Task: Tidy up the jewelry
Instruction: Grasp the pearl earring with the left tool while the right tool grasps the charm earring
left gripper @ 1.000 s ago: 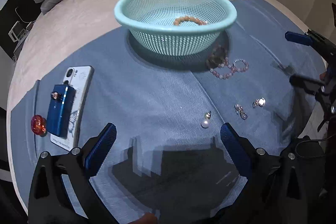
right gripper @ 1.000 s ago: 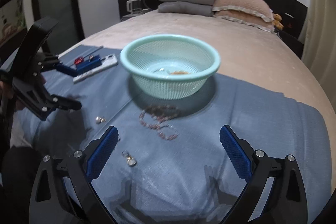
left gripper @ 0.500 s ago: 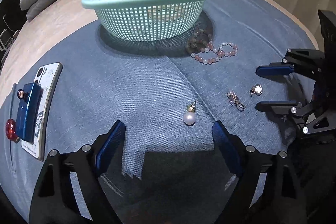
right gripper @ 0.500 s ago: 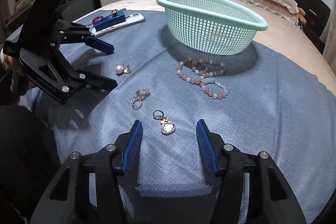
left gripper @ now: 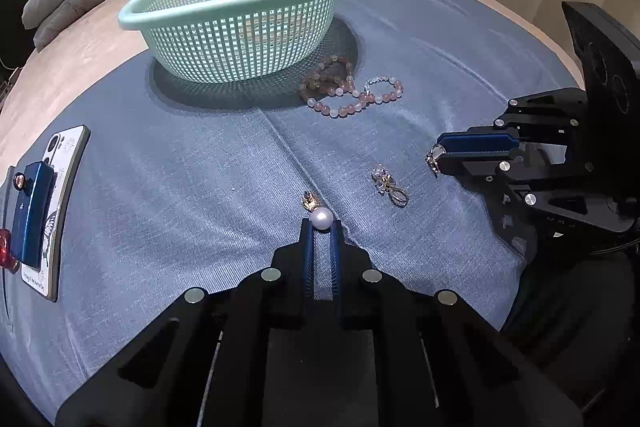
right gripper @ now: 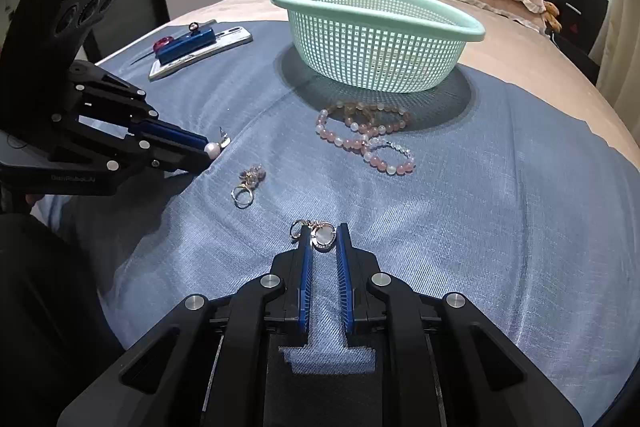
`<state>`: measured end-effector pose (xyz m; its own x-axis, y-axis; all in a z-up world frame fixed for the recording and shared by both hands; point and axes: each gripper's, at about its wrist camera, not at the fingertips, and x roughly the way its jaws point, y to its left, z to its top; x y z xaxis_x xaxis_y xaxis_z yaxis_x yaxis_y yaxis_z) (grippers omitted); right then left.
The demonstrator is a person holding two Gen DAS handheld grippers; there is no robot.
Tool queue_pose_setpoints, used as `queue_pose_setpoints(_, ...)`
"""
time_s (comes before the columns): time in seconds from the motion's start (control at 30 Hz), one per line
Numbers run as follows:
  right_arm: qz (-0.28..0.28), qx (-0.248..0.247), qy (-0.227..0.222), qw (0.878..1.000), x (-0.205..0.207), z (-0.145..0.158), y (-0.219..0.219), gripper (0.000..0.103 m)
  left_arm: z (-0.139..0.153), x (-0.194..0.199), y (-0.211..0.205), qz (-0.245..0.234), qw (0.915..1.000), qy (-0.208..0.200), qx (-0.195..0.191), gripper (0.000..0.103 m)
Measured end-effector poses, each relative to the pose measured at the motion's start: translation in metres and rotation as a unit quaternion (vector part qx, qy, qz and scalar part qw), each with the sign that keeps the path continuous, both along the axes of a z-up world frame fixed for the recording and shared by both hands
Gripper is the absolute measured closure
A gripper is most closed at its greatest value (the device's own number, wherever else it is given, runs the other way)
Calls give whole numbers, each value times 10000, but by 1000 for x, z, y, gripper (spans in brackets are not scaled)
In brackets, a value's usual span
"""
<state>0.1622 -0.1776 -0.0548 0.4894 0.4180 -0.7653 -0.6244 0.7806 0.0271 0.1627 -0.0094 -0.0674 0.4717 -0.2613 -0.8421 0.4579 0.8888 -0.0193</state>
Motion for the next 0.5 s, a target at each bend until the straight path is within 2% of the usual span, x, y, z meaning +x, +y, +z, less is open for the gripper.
queue_pose_setpoints(0.13,-1,123,71,9999,3,-1,-2,91,0,-6,-1,71,10000,-61,-23,96)
queue_pose_setpoints(0.17,4,145,98,9998,3,0,-3,91,1,-7,0,77,10000,-30,-46,103)
queue_pose_setpoints(0.27,-22,192,232,9995,7,6,-5,92,6,-10,1,94,9998,94,-149,103)
queue_pose_setpoints(0.5,-6,91,234,9997,4,6,-5,92,11,-6,-2,170,9997,147,25,103)
